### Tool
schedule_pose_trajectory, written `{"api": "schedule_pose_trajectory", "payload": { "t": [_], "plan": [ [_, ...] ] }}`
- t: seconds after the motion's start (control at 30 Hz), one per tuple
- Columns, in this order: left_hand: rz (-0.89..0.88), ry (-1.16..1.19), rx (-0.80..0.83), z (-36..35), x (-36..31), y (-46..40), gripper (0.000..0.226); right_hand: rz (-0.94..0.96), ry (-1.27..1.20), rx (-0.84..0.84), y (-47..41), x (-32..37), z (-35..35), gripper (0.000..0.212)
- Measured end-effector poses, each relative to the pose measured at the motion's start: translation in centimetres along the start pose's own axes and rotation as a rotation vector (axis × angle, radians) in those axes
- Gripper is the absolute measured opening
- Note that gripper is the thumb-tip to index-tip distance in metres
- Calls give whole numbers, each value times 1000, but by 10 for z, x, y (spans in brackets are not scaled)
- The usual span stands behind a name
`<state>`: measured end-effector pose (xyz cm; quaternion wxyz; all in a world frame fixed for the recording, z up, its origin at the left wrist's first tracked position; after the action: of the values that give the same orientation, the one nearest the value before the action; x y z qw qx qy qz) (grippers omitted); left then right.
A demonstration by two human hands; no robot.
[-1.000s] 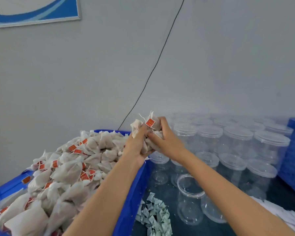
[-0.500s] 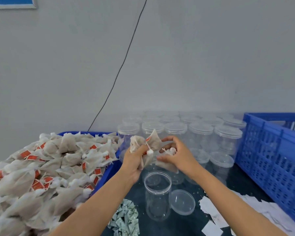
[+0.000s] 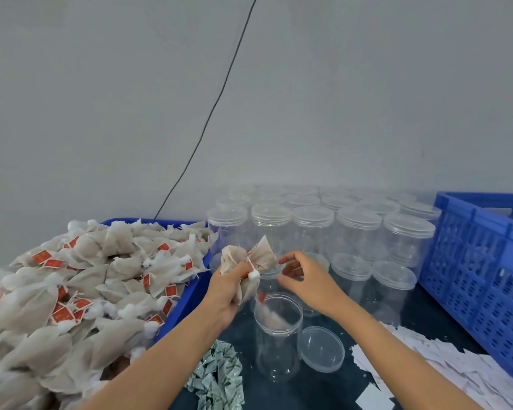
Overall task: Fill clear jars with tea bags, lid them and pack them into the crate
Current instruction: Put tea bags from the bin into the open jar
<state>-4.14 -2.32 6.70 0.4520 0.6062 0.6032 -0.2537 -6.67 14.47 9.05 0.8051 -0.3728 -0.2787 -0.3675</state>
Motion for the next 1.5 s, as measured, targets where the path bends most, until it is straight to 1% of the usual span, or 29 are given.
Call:
{"api": "schedule_pose_trajectory", "payload": {
  "t": [0.03,0.1,0.13,0.17,0.27,0.33,0.37,0.4,0.43,0.5,0.53,0.57,0.63,0.7,0.73,0.77,0.8,0.83,0.9,0.93,0.97,1.0,1.07,1.13,1.23,1.3,1.4,1.5],
  "plan": [
    [2,-5,3,1,0,0,12,-28,-82,-45,-2,1,1,24],
    [6,-32,27,1,0,1,15,-107,-283,-102,-5,6,2,25],
    [6,-47,57,0,-1,2,16,-131,-333,-97,-6,7,2,28],
    [6,-63,94,-1,-1,3,21,-125,-327,-68,-7,8,2,32],
    [16,-102,188,-2,-1,8,38,14,-199,30,-6,8,-4,48],
    [49,-86,229,-2,0,8,38,147,1,53,-6,3,-4,63],
    [69,-75,249,-1,0,8,37,213,117,62,-6,0,-4,67],
    [83,-67,268,-1,-1,8,39,272,203,69,-6,-2,-3,65],
    [96,-57,286,-1,-1,9,42,322,260,76,-5,-2,-3,57],
    [119,-38,308,-1,-2,10,47,388,319,54,-5,-3,-5,36],
    [127,-21,308,-2,-2,11,47,388,320,17,-5,-3,-6,26],
    [136,11,305,-2,-3,12,46,367,299,-28,-5,-3,-6,19],
    [156,85,280,-2,-5,12,45,290,230,-110,-5,-4,-2,10],
    [167,135,227,-1,-7,11,45,184,156,-154,-5,-4,3,9],
    [170,152,198,1,-7,11,46,133,70,-156,-5,-3,7,9],
    [173,160,170,2,-6,10,45,86,-46,-131,-5,-2,11,10],
    [177,169,145,4,-6,9,43,43,-135,-65,-4,0,13,12],
    [181,186,129,4,-5,9,40,16,-141,35,-3,2,17,14],
    [195,250,125,3,-5,10,31,-7,54,265,-1,3,20,18],
    [196,272,128,2,-4,11,28,-10,141,330,1,3,19,23],
    [193,275,128,1,-4,11,27,-5,183,333,2,3,17,28],
    [188,270,133,0,-4,12,28,10,172,283,2,4,13,29],
    [197,275,179,-3,-3,13,31,54,36,159,4,11,2,24],
    [216,291,249,-7,-2,17,31,108,-56,112,4,15,-10,23],
    [208,267,282,-7,0,17,33,158,-10,53,3,15,-18,22],
    [199,229,282,-4,0,16,35,150,13,13,2,14,-19,16],
    [186,203,285,-3,-1,15,33,153,79,-76,0,11,-13,8],
    [142,198,259,-3,-2,13,32,110,18,-176,-2,8,1,7]
  ]
}}
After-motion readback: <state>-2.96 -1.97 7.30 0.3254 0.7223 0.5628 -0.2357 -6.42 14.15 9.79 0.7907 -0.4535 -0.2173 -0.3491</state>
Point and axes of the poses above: each hand's wrist, its own y-axis away from the middle knuckle, its own z-axis out of the back of the hand, x = y × z, the point moved 1 cm from there along -y, towards the middle knuckle, and after that the axes turned 9 degrees about z, right-handed, at the moved point
